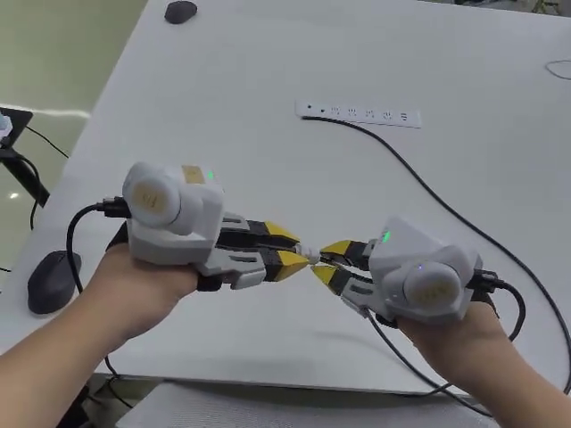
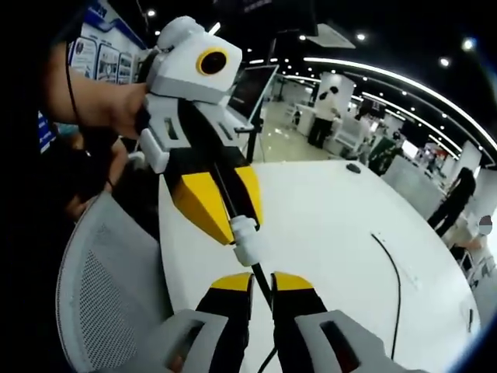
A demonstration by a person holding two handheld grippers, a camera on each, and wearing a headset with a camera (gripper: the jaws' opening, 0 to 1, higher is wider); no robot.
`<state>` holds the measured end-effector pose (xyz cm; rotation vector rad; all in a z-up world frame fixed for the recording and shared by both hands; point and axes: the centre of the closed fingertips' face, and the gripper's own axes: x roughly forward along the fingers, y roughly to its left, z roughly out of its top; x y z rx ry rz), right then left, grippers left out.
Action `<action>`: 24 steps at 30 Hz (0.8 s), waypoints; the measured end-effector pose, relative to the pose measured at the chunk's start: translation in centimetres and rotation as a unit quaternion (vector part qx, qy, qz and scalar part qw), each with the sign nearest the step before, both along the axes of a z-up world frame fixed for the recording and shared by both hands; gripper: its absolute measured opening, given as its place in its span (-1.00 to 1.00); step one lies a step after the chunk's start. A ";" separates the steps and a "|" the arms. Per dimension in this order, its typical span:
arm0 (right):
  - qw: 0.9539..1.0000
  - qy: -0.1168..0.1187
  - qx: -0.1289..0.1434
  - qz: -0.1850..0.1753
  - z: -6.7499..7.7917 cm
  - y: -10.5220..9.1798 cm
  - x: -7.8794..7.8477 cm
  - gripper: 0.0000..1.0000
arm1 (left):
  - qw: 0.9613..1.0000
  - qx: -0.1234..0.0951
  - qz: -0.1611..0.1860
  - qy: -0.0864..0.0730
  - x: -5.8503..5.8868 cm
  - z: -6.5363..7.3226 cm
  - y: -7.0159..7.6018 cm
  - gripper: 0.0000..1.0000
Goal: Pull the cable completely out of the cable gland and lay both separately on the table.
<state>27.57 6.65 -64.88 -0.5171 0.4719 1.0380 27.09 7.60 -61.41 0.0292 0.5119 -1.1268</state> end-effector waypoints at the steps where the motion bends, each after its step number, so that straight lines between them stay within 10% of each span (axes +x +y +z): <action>1: 1.000 -0.004 0.000 0.001 0.1 -0.2 0.1 -0.94 | 1.000 -0.001 0.000 0.000 0.0 0.0 0.0 -0.71; 14: 1.000 0.010 0.013 -0.022 -0.3 -1.3 0.2 -0.99 | 1.000 -0.005 0.011 -0.001 -0.2 0.2 -0.8 -0.71; 24: 0.995 0.068 0.024 -0.063 -2.2 -3.6 0.4 -1.00 | 0.999 -0.015 0.038 0.003 -0.2 0.3 -0.4 -0.71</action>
